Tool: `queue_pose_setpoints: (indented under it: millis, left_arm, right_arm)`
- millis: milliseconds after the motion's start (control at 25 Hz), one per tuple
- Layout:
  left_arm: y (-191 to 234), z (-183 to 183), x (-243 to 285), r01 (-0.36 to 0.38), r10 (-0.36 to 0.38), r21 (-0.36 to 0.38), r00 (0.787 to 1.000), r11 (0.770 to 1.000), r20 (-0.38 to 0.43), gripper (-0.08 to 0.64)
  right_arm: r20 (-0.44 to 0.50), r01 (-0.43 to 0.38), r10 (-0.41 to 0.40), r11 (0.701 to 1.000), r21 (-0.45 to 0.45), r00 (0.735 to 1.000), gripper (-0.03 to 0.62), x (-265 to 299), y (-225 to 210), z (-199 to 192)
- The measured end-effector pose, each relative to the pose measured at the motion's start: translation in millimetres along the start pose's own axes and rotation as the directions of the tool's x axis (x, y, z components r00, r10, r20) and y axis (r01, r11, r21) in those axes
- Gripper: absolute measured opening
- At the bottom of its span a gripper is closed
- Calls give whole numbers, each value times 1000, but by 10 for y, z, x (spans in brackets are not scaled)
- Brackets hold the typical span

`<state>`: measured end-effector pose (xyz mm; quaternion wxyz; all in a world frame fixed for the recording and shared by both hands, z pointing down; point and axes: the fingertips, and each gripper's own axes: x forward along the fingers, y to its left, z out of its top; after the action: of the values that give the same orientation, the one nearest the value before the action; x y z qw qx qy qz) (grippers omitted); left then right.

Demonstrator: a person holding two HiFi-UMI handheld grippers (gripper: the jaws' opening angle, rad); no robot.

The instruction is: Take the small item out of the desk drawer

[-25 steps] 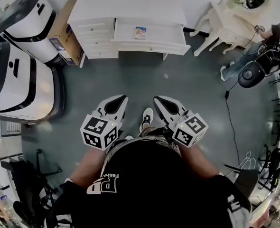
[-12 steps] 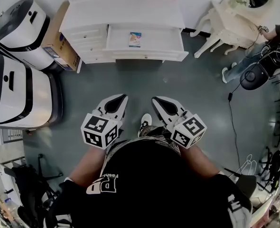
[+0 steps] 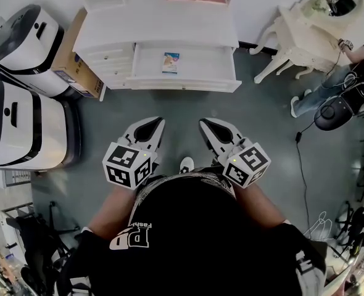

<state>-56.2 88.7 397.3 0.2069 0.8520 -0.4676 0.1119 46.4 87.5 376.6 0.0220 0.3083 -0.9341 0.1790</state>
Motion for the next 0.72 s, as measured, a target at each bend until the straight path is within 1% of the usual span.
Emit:
queue_pose_setpoints:
  millis: [240, 400, 560, 720]
  left_arm:
    - [-16, 137, 289, -22, 22, 10, 1000, 1000, 3, 17]
    - [-24, 115, 410, -20, 21, 17, 999, 1000, -27, 17]
    - [0, 130, 474, -16, 17, 13, 999, 1000, -27, 17]
    - [95, 95, 544, -15, 15, 3, 999, 1000, -35, 17]
  right_arm:
    - [19, -11, 11, 1000, 9, 1000, 9, -4, -323, 114]
    - [29, -4, 3, 999, 32, 1000, 9, -5, -470, 116]
    - [25, 6, -8, 999, 52, 1000, 9, 27, -573, 99]
    - [24, 11, -13, 999, 51, 1000, 9, 98, -636, 90]
